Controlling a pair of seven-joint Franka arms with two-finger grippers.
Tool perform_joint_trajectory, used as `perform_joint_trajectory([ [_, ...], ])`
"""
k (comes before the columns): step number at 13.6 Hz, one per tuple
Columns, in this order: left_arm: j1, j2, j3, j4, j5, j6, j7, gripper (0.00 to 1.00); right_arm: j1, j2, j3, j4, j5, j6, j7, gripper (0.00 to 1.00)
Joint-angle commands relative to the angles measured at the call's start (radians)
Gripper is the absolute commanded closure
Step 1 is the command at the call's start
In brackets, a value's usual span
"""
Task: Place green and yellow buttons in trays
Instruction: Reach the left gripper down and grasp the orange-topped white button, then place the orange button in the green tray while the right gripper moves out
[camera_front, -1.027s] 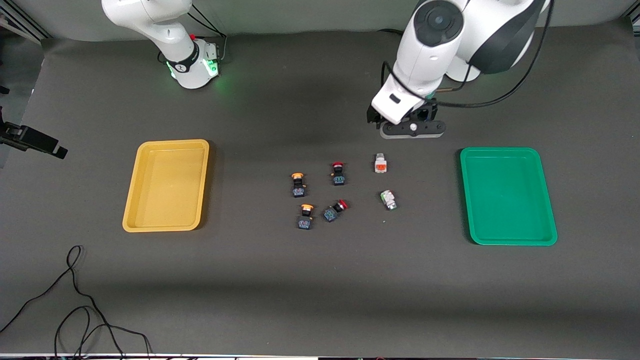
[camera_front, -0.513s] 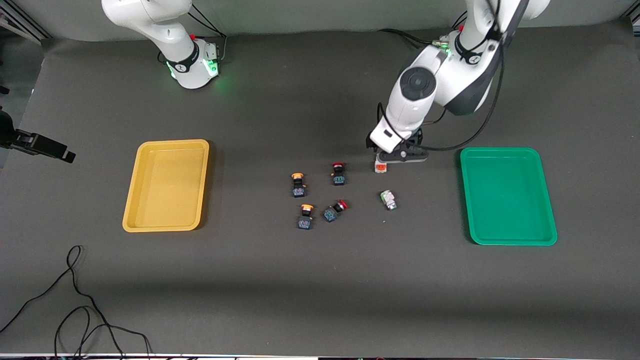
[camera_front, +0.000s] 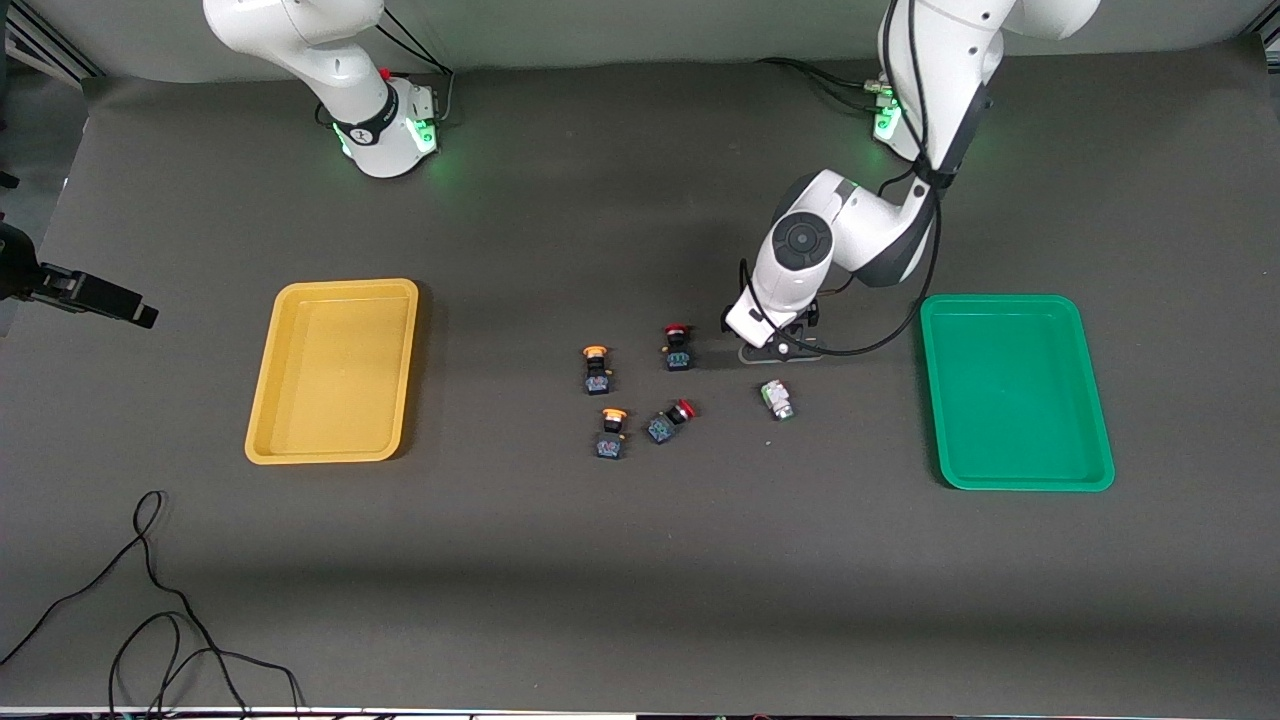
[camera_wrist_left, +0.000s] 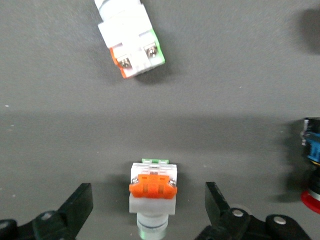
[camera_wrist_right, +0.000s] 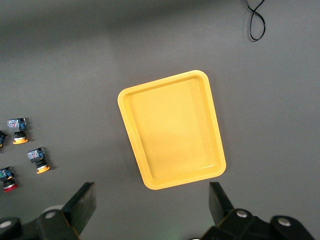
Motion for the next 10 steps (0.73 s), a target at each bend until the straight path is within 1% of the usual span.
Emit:
perform_joint_trajectory([
  [1,-0.021,0.014,0.014,0.013,0.0,0.007,-0.024,0.02,0.008,0.004,0.0,0.005,-0.005,-0.011,0.009,0.0],
  [2,-0.023,0.015,0.014,0.013,0.0,0.004,-0.026,0.04,0.012,0.01,0.0,0.005,-0.005,-0.011,0.008,0.0],
  [3,-0.024,0.014,0.012,0.013,-0.002,-0.002,-0.027,0.11,0.021,0.018,0.0,0.005,-0.005,-0.011,0.011,0.0],
  [4,-0.026,0.012,0.012,0.013,-0.002,-0.009,-0.049,0.24,0.026,0.022,0.0,0.005,-0.005,-0.011,0.016,0.0],
  [6,-0.041,0.012,0.012,0.013,-0.002,-0.012,-0.073,0.48,0.063,0.036,0.0,0.006,-0.007,-0.011,0.02,0.0],
  [7,-0.041,0.012,0.012,0.015,-0.002,-0.013,-0.08,0.56,0.061,0.042,0.002,0.005,-0.007,-0.011,0.019,0.0],
  [9,-0.041,0.005,0.012,0.015,-0.002,-0.016,-0.09,0.67,0.057,0.044,-0.001,0.011,-0.005,-0.01,0.008,0.0],
  [10,-0.041,-0.001,0.012,0.019,-0.002,-0.018,-0.102,0.7,0.055,0.044,-0.003,0.014,-0.004,-0.008,0.008,0.0],
])
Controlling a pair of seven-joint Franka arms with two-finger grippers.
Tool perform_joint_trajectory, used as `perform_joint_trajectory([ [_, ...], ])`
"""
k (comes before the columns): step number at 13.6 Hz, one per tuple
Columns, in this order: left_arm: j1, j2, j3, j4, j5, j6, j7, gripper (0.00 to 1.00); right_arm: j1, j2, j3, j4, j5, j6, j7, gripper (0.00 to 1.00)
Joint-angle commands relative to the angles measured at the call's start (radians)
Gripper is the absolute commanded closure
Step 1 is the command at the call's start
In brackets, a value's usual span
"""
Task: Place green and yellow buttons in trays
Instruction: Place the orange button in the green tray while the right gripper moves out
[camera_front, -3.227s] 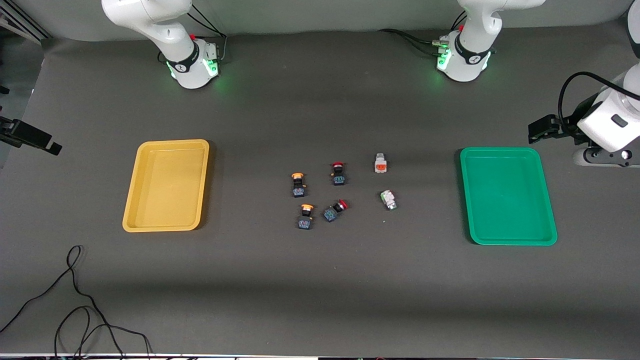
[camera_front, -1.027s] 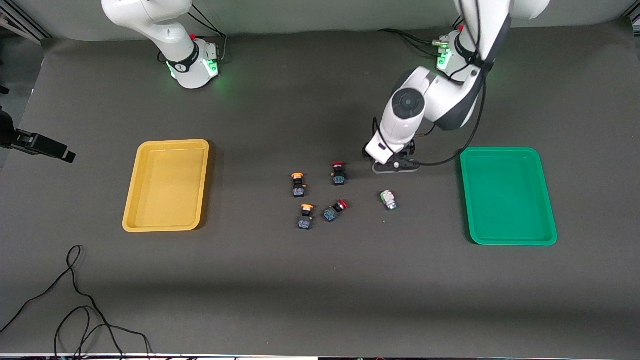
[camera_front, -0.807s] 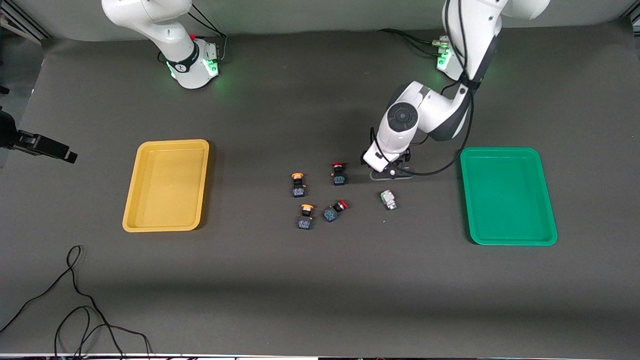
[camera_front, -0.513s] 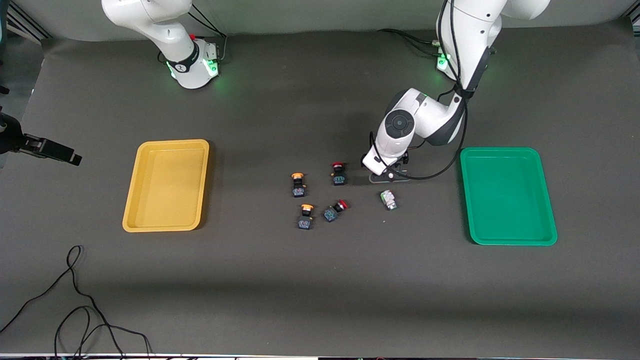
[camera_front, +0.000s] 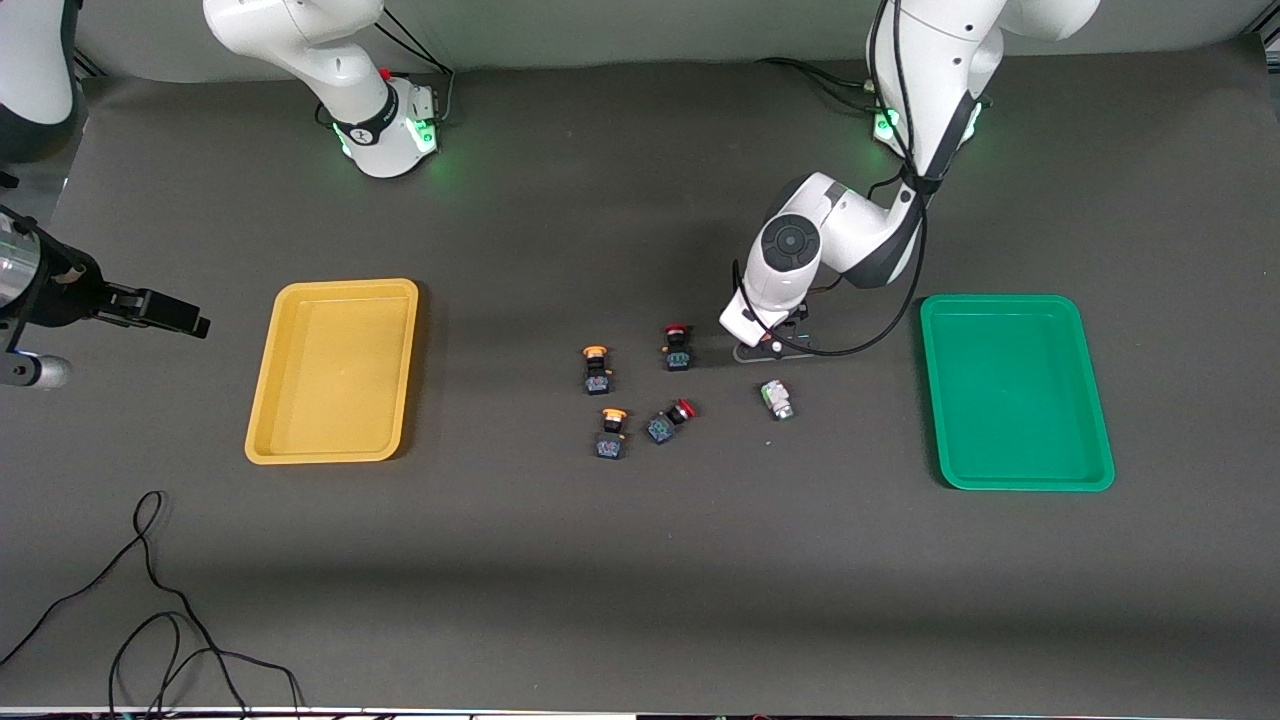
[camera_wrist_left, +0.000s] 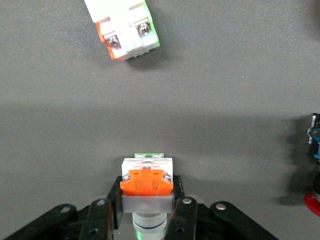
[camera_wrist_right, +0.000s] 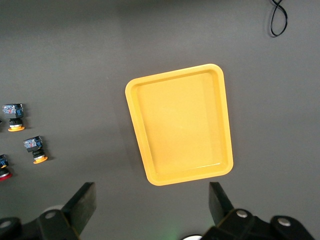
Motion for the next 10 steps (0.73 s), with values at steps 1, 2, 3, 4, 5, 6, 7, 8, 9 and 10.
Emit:
perform_joint_trajectory([
  [1,-0.015,-0.026,0.014,0.031,-0.002,-0.028,-0.049,0.7,-0.003,0.0,-0.005,0.016,-0.004,-0.006,0.007,0.0],
  [2,-0.009,-0.047,0.016,0.057,-0.003,-0.073,-0.047,0.7,-0.003,0.0,-0.007,0.016,-0.004,-0.006,0.007,0.0],
  [3,-0.006,-0.069,0.02,0.103,-0.003,-0.16,-0.043,0.71,-0.003,-0.002,-0.01,0.015,-0.004,-0.006,0.005,0.0],
  [4,0.017,-0.092,0.02,0.161,-0.005,-0.262,-0.035,0.71,-0.004,-0.002,-0.011,0.015,-0.004,-0.006,0.005,0.0],
  [5,0.04,-0.113,0.019,0.227,-0.006,-0.351,-0.035,0.71,-0.004,-0.002,-0.011,0.016,-0.004,-0.006,0.007,0.0],
  [6,0.065,-0.136,0.016,0.279,-0.008,-0.426,-0.032,0.72,-0.004,0.001,-0.011,0.016,-0.003,-0.003,0.007,0.0],
  [7,0.089,-0.159,0.016,0.319,-0.024,-0.49,-0.029,0.72,-0.004,0.001,-0.01,0.015,-0.004,0.0,0.005,0.0],
  [8,0.1,-0.181,0.016,0.344,-0.029,-0.532,-0.014,0.73,-0.004,0.003,-0.011,0.015,-0.004,0.0,0.007,0.0],
  [9,0.106,-0.211,0.022,0.352,-0.035,-0.571,0.015,0.73,-0.004,0.001,-0.011,0.016,-0.003,0.002,0.007,0.0],
  [10,0.138,-0.239,0.022,0.351,-0.035,-0.595,0.041,0.73,-0.004,0.001,-0.011,0.015,-0.002,0.002,0.005,0.0],
])
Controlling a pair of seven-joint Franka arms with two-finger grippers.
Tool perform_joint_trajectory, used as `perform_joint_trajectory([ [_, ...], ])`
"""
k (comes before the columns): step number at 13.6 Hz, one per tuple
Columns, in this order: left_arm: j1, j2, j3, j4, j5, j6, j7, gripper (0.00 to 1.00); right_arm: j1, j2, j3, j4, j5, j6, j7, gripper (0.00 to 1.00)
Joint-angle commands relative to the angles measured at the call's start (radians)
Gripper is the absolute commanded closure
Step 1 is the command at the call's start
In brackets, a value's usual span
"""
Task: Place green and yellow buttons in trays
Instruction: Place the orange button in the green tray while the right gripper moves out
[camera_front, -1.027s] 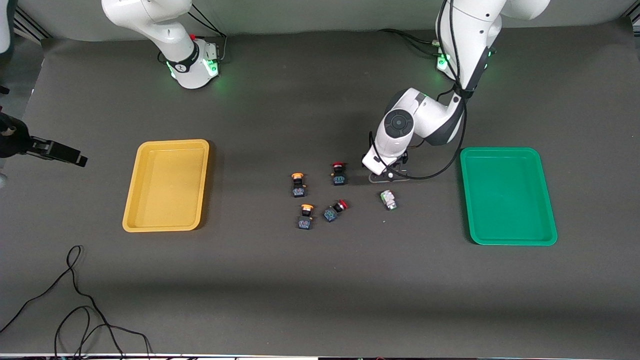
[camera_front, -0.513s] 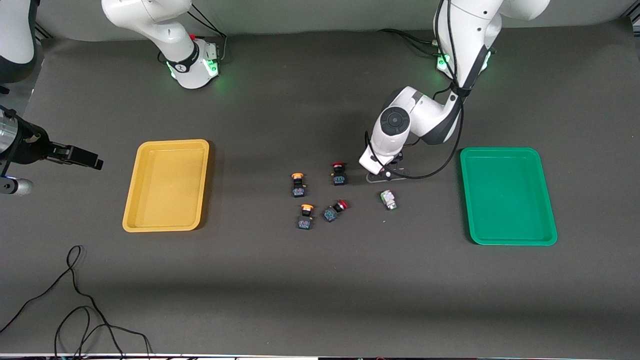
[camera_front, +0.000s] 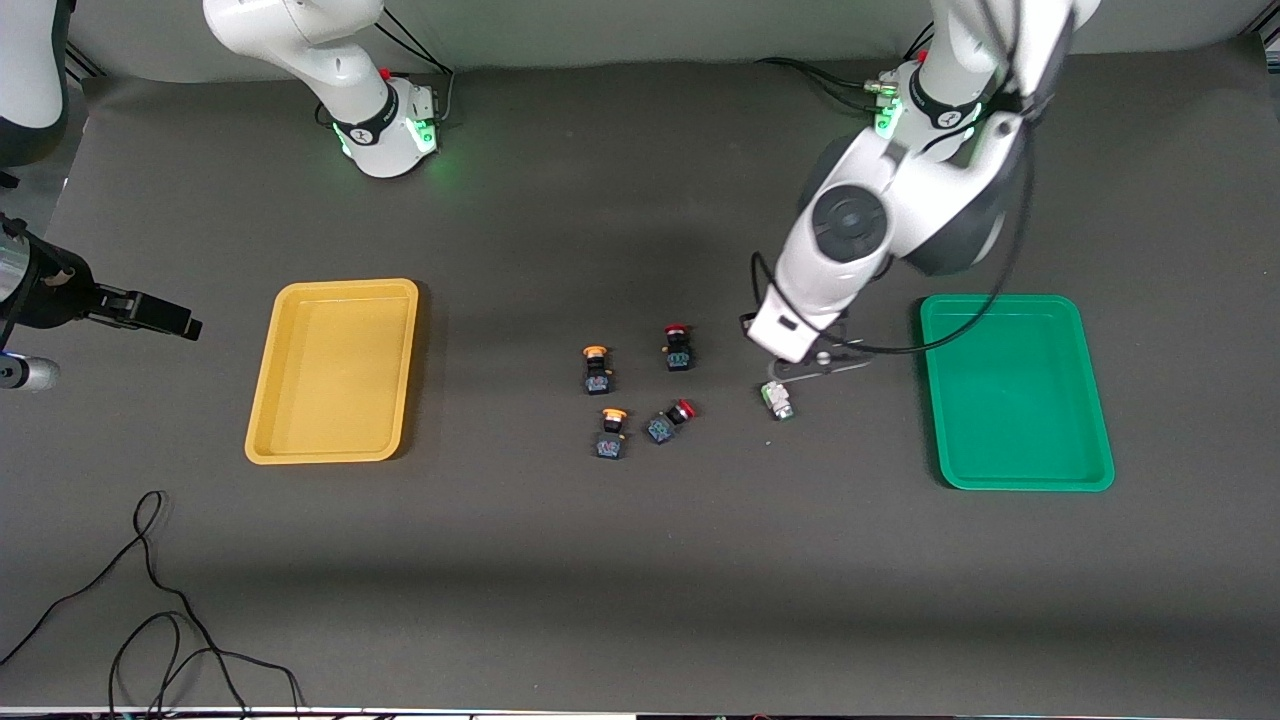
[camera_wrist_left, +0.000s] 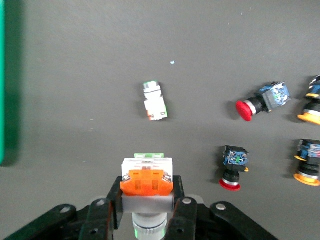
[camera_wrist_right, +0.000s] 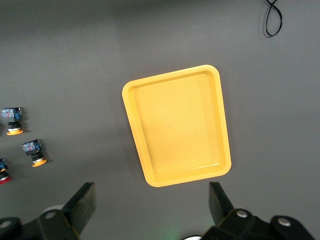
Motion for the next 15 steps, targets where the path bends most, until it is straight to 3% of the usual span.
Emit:
perform_joint_trajectory([
  [1,0.067,-0.072,-0.002,0.002,-0.027,-0.083,0.074,0.73,0.0,0.002,-0.001,0.009,-0.004,0.0,0.007,0.0],
  [5,0.265,-0.141,0.003,-0.005,-0.05,-0.206,0.278,0.74,0.017,0.017,0.011,0.016,0.014,0.006,0.022,0.0],
  [9,0.463,-0.132,0.003,-0.034,0.019,-0.182,0.489,0.74,0.113,0.054,0.009,0.022,0.056,0.034,0.083,0.0],
  [11,0.523,-0.124,0.003,-0.095,0.031,-0.106,0.586,0.74,0.18,0.092,0.009,0.018,0.056,0.07,0.152,0.0],
  [14,0.545,-0.086,0.003,-0.244,0.086,0.116,0.637,0.74,0.256,0.167,0.011,0.016,0.063,0.147,0.173,0.0],
  [15,0.551,-0.055,0.003,-0.289,0.105,0.208,0.639,0.74,0.267,0.193,0.011,0.016,0.104,0.161,0.179,0.0],
])
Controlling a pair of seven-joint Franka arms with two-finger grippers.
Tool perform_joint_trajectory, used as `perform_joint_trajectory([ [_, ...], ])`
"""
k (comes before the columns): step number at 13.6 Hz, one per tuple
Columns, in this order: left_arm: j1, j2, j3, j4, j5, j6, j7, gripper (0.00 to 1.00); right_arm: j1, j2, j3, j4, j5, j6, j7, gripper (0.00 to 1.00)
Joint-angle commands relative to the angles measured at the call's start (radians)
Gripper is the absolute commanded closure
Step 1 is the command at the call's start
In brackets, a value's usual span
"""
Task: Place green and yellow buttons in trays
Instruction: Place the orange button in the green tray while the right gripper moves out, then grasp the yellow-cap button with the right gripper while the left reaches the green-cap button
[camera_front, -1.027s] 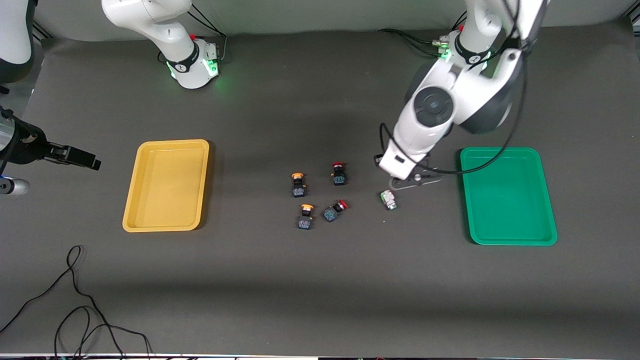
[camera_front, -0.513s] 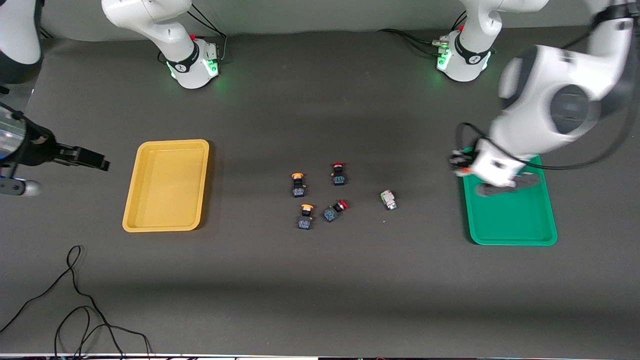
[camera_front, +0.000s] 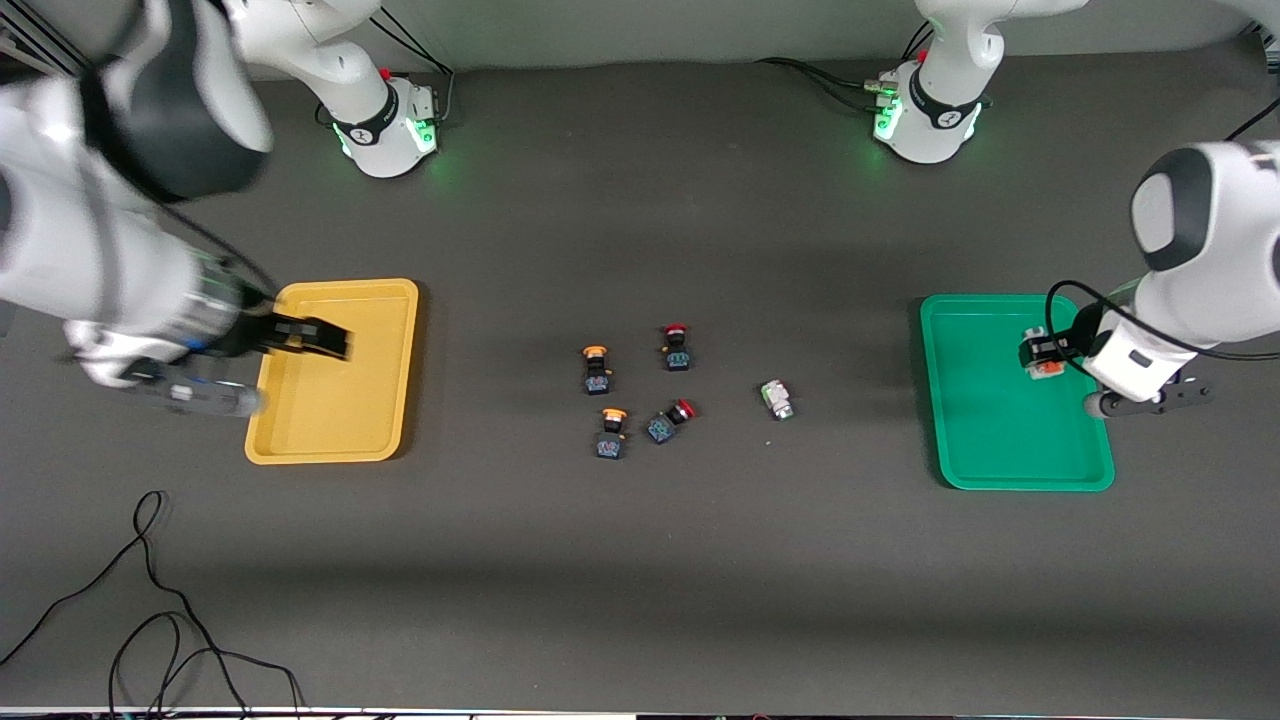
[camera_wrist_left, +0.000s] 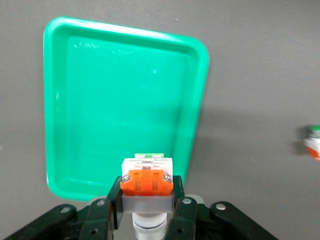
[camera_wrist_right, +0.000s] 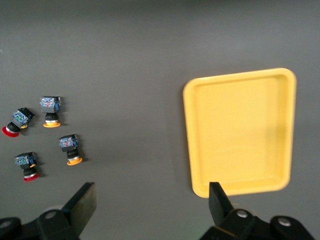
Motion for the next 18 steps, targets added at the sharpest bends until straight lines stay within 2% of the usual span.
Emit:
perform_joint_trajectory([
  [1,0.017,0.06,-0.014,-0.132,0.044,0.215,0.019,0.74,0.025,0.085,-0.012,0.019,0.104,0.042,0.038,0.0],
  [2,0.02,0.092,-0.014,-0.157,0.044,0.275,0.019,0.74,0.041,0.112,-0.012,0.019,0.138,0.063,0.07,0.0],
  [4,0.021,0.162,-0.014,-0.183,0.044,0.372,0.019,0.74,0.096,0.177,-0.012,0.021,0.15,0.12,0.125,0.0],
  [7,0.023,0.219,-0.014,-0.182,0.044,0.41,0.02,0.73,0.179,0.266,-0.011,0.021,0.152,0.2,0.204,0.0],
  [8,0.023,0.222,-0.014,-0.181,0.044,0.41,0.02,0.68,0.195,0.29,-0.011,0.018,0.153,0.22,0.204,0.0],
  [9,0.023,0.224,-0.014,-0.178,0.044,0.409,0.022,0.57,0.211,0.313,-0.011,0.015,0.179,0.237,0.205,0.0],
  [10,0.024,0.232,-0.014,-0.171,0.044,0.404,0.038,0.26,0.237,0.332,-0.012,0.011,0.202,0.247,0.214,0.0],
  [11,0.029,0.229,-0.014,-0.165,0.044,0.391,0.066,0.05,0.252,0.35,-0.012,0.008,0.203,0.267,0.249,0.0],
  [12,0.043,0.22,-0.014,-0.159,0.044,0.378,0.074,0.01,0.271,0.36,-0.011,0.002,0.204,0.29,0.27,0.0],
  [14,0.057,0.174,-0.014,-0.123,0.044,0.29,0.077,0.01,0.301,0.376,-0.011,-0.034,0.213,0.359,0.273,0.0],
  [16,0.063,0.131,-0.014,-0.026,0.044,0.123,0.077,0.0,0.318,0.399,-0.012,-0.061,0.268,0.428,0.273,0.0],
  [18,0.063,0.117,-0.016,0.091,0.038,-0.026,0.075,0.0,0.364,0.439,-0.012,-0.067,0.27,0.488,0.273,0.0],
])
